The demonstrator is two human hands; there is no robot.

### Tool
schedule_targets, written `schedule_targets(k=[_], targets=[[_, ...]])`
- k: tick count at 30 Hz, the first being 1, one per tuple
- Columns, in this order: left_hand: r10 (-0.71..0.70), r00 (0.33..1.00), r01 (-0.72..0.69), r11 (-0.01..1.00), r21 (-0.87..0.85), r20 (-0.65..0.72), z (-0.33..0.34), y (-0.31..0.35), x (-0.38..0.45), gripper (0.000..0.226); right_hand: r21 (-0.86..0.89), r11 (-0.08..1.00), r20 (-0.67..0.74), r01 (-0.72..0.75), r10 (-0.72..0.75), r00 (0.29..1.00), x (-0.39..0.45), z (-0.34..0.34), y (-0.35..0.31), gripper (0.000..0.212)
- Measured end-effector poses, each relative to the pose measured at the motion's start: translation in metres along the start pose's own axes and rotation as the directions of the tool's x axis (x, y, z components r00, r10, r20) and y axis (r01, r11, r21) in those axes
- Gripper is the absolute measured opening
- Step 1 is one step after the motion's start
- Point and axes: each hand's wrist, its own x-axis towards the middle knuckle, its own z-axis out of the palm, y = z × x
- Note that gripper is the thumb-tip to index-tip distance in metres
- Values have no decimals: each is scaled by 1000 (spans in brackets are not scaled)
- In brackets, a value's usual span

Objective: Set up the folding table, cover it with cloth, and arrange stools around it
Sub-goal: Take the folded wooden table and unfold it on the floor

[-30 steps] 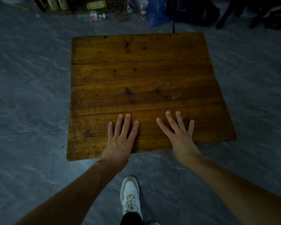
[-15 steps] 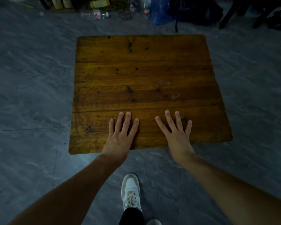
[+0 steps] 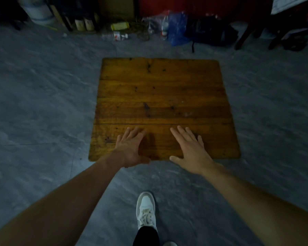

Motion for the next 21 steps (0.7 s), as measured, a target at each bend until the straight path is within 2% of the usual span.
schedule_targets(k=[5, 10, 17, 21], targets=[[-97, 987, 105, 993, 56, -128, -52, 11, -70, 96, 55, 998, -124, 26, -19, 992, -48, -85, -27, 78], [-95, 965, 117, 990, 78, -245, -124, 47, -139, 90, 105, 992, -239, 66, -39, 970, -117, -178, -57, 73], [-55, 931, 98, 990, 104, -361, -207, 118, -250, 90, 60, 993, -195, 98, -84, 977, -221, -260, -97, 70], [-33, 904, 86, 991, 107, -426, -241, 142, -310, 88, 59, 991, -242, 122, -104, 965, -271, -304, -118, 69]])
